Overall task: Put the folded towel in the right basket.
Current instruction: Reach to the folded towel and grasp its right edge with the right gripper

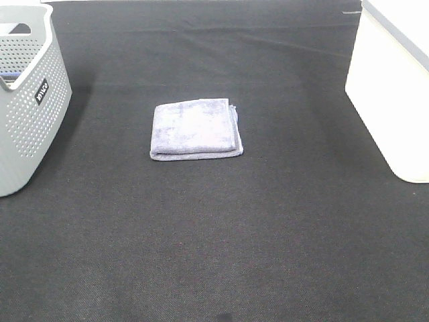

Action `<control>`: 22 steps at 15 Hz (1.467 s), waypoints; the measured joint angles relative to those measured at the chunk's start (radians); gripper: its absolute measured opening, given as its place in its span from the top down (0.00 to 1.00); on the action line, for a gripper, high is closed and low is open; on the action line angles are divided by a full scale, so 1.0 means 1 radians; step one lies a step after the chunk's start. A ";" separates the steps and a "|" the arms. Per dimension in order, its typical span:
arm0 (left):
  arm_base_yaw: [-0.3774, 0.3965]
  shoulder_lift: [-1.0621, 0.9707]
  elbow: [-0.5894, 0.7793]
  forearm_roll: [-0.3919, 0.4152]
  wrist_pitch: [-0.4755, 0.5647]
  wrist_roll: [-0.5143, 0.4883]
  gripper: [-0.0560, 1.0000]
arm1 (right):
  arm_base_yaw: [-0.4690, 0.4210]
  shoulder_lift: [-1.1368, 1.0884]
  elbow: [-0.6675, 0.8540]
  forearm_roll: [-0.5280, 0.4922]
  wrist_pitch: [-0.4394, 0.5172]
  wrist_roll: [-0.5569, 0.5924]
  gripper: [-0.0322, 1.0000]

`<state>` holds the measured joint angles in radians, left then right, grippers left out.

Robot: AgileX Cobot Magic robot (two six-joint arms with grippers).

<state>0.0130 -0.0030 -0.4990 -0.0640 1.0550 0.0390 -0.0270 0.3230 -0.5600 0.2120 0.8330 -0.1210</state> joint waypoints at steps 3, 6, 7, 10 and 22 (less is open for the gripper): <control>0.000 0.000 0.000 0.000 0.000 0.000 0.03 | 0.000 0.185 -0.057 0.037 -0.049 -0.005 0.17; 0.000 0.000 0.000 0.000 0.000 0.000 0.03 | 0.000 0.459 -0.189 0.057 -0.053 -0.020 0.17; 0.000 0.000 0.000 0.000 0.000 0.000 0.03 | 0.000 0.542 -0.244 0.061 -0.053 -0.029 0.17; 0.000 0.000 0.000 0.000 0.000 0.000 0.03 | 0.000 0.821 -0.479 0.081 -0.008 -0.081 0.18; 0.000 0.000 0.000 0.000 0.000 0.000 0.03 | 0.278 1.610 -1.118 0.164 0.118 -0.142 0.23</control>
<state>0.0130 -0.0030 -0.4990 -0.0640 1.0550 0.0390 0.2510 1.9330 -1.6780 0.3760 0.9510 -0.2630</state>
